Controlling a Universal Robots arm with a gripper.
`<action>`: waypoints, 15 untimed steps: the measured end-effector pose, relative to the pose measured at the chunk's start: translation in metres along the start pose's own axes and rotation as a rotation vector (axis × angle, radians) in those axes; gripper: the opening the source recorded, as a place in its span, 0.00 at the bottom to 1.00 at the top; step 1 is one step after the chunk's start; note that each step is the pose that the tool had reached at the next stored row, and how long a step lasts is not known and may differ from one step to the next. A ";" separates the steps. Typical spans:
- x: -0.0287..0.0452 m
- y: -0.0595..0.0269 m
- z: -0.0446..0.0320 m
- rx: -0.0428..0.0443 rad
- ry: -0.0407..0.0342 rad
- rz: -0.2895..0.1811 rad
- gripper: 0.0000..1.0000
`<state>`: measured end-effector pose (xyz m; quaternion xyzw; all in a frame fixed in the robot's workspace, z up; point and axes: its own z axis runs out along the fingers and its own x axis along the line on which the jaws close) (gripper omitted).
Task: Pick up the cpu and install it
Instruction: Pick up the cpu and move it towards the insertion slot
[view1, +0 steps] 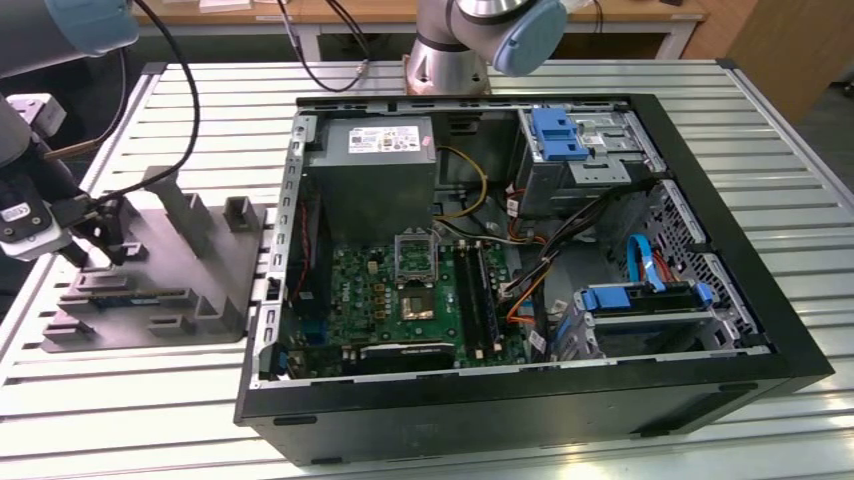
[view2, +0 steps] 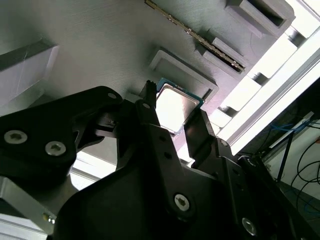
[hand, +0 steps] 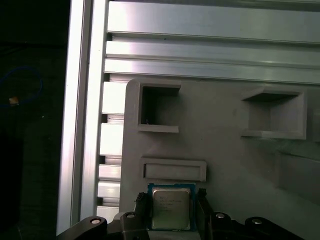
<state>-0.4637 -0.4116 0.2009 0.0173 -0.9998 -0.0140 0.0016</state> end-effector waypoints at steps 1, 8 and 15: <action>0.0000 0.0000 -0.0001 0.0002 -0.0001 0.000 0.47; 0.0000 0.0001 -0.0053 0.0008 0.0001 0.000 0.47; 0.0001 0.0002 -0.0074 0.0010 0.0004 0.000 0.47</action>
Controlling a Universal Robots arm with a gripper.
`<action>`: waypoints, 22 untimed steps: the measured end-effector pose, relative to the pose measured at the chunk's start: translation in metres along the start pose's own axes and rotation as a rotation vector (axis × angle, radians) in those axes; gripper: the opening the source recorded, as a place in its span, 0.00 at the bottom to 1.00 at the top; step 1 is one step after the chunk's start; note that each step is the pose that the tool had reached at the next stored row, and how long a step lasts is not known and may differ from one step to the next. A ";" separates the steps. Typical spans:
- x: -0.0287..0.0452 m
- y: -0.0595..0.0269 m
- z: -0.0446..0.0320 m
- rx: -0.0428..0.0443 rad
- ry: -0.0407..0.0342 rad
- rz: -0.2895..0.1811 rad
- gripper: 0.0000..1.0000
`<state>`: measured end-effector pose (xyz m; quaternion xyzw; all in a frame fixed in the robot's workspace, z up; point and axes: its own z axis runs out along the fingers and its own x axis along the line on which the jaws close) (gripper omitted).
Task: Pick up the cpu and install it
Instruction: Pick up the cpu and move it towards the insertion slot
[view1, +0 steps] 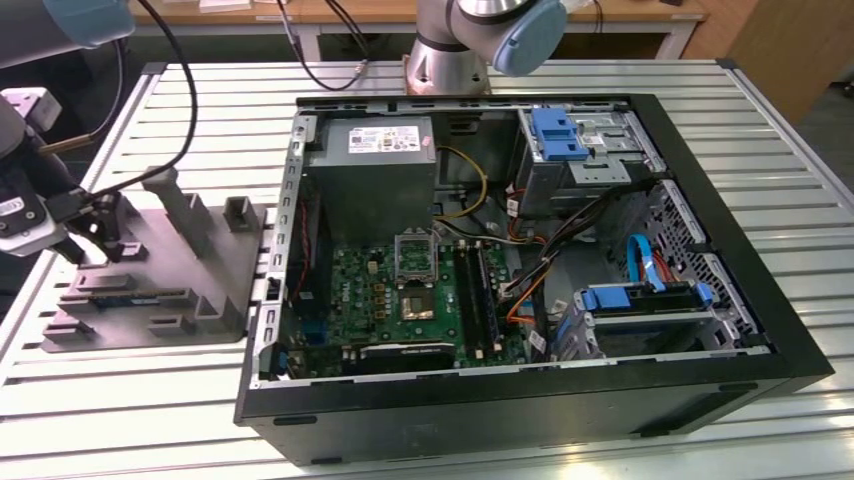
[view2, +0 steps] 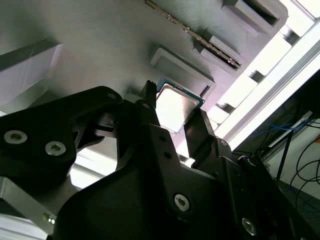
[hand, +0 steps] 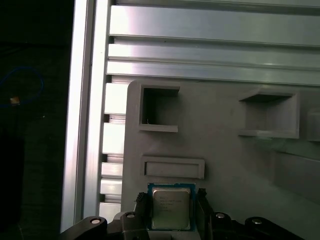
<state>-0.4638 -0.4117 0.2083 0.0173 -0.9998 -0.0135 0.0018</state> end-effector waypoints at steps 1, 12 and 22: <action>0.0000 0.0000 -0.0003 -0.0001 -0.0002 0.000 0.47; 0.0000 0.0002 -0.0067 -0.0002 -0.0003 0.000 0.47; 0.0000 0.0003 -0.0106 -0.0002 -0.0002 0.000 0.47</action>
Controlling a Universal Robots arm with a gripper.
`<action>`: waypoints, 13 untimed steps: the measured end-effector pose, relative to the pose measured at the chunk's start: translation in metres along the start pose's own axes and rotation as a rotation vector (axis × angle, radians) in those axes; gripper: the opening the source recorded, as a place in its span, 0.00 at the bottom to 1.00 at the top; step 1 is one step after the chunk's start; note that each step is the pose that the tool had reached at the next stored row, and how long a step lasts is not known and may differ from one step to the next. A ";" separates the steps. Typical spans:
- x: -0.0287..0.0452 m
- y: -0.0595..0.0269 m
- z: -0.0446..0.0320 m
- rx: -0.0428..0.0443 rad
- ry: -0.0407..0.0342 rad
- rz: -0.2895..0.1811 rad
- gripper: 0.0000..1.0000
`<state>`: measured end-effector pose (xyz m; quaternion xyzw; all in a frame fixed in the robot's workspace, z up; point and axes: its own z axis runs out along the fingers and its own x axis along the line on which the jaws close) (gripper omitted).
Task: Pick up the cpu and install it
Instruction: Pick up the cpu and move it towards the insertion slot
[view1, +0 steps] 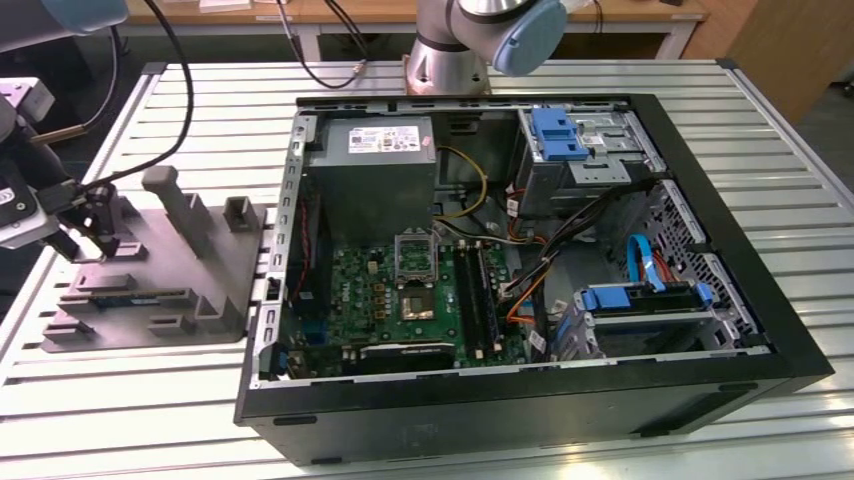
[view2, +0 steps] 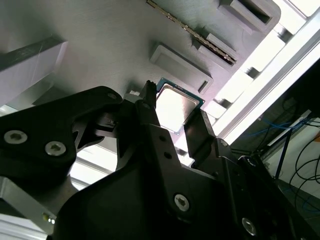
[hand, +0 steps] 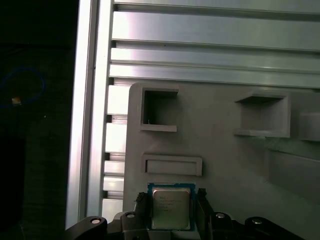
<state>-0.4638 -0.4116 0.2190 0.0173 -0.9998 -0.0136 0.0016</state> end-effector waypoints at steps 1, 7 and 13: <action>0.0000 0.0000 -0.0003 0.0000 0.0000 0.000 0.47; 0.0000 0.0001 -0.0023 0.0000 -0.0001 0.000 0.47; 0.0000 0.0001 -0.0038 0.0000 0.0001 0.000 0.47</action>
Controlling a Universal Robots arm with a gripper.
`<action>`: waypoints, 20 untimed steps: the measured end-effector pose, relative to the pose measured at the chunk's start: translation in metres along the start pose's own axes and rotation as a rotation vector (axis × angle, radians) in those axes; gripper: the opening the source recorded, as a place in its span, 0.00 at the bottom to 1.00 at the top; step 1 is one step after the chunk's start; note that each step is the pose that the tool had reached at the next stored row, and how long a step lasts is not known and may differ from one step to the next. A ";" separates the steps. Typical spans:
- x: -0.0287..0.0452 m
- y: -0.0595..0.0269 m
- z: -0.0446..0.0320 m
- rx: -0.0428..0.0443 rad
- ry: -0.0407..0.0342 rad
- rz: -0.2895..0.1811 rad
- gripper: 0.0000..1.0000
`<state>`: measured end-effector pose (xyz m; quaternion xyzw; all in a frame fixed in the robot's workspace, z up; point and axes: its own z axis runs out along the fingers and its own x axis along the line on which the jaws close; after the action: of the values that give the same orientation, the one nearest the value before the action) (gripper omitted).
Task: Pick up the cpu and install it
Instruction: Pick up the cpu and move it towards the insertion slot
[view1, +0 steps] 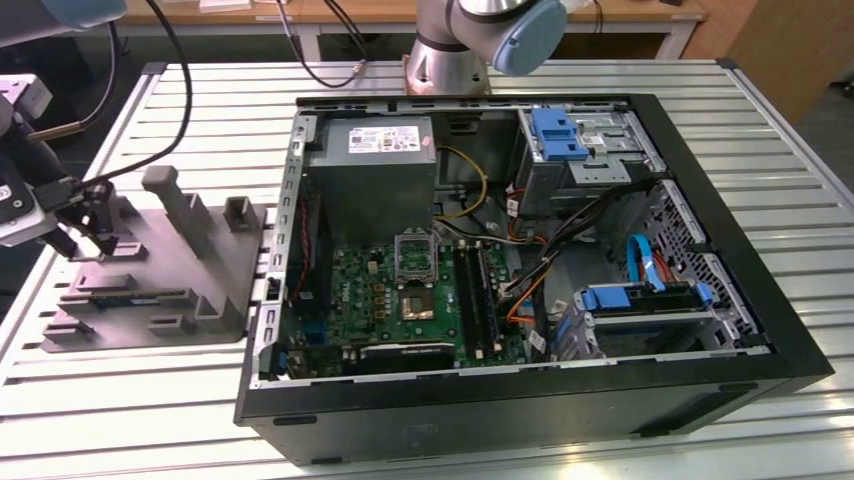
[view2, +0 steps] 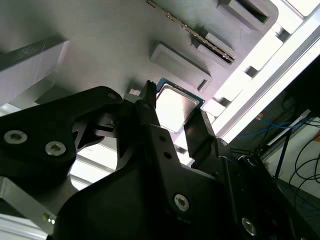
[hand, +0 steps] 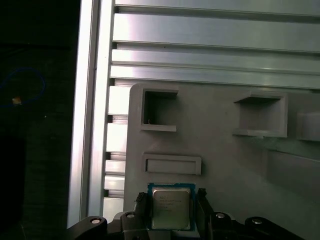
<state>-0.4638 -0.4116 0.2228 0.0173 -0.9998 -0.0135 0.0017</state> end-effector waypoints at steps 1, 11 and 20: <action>0.0000 0.0000 -0.0003 0.0000 0.0000 0.000 0.47; 0.0000 0.0001 -0.0032 0.0000 -0.0001 0.000 0.47; 0.0000 0.0002 -0.0056 0.0000 -0.0001 0.000 0.47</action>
<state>-0.4638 -0.4116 0.2284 0.0173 -0.9998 -0.0136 0.0016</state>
